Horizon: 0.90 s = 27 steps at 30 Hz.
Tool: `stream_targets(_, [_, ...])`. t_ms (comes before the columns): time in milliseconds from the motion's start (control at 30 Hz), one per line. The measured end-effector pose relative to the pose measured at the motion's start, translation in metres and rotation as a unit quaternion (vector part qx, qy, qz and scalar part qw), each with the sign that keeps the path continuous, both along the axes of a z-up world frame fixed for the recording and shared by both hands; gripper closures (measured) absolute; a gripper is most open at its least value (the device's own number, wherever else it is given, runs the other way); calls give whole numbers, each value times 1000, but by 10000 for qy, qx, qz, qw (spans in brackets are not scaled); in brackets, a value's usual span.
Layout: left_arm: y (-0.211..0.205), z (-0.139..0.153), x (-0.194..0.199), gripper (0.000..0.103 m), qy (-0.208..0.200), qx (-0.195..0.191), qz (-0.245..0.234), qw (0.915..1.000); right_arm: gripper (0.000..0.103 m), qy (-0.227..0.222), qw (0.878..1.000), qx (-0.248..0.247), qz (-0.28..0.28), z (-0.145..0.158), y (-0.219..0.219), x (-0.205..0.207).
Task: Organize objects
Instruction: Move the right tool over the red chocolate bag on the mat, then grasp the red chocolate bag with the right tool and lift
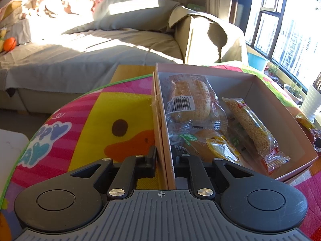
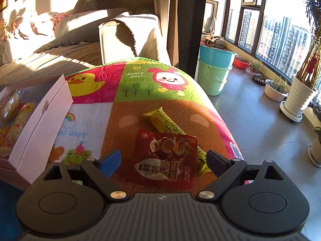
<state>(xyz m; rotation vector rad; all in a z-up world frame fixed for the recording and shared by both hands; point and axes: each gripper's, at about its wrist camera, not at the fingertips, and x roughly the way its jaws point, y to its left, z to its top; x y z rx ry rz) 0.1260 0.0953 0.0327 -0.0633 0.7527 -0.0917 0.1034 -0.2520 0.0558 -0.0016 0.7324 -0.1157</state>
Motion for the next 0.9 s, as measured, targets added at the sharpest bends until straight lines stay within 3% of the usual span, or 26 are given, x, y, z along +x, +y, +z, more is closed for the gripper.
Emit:
stream_targets(200, [0,-1,0,88,6,-11,9,10000,10,96,9997,65,-220,-11,-6,13])
stream_targets(300, [1,-1,-1,88,17,-27,17,10000,19,85,9997,1,-232,-11,-4,17])
stream_targets(367, [1,-1,-1,88,18,-29,21,10000,25,99,9999,-62,-104,-10,1,15])
stream_targets(667, [1,-1,-1,88,20,-39,21,10000,26,66,9996,2,280,9,16,-11])
stream_targets(900, [1,-2,-2,88,16,-102,41,9999,26,185,9941,-142,1056,34,51,-55])
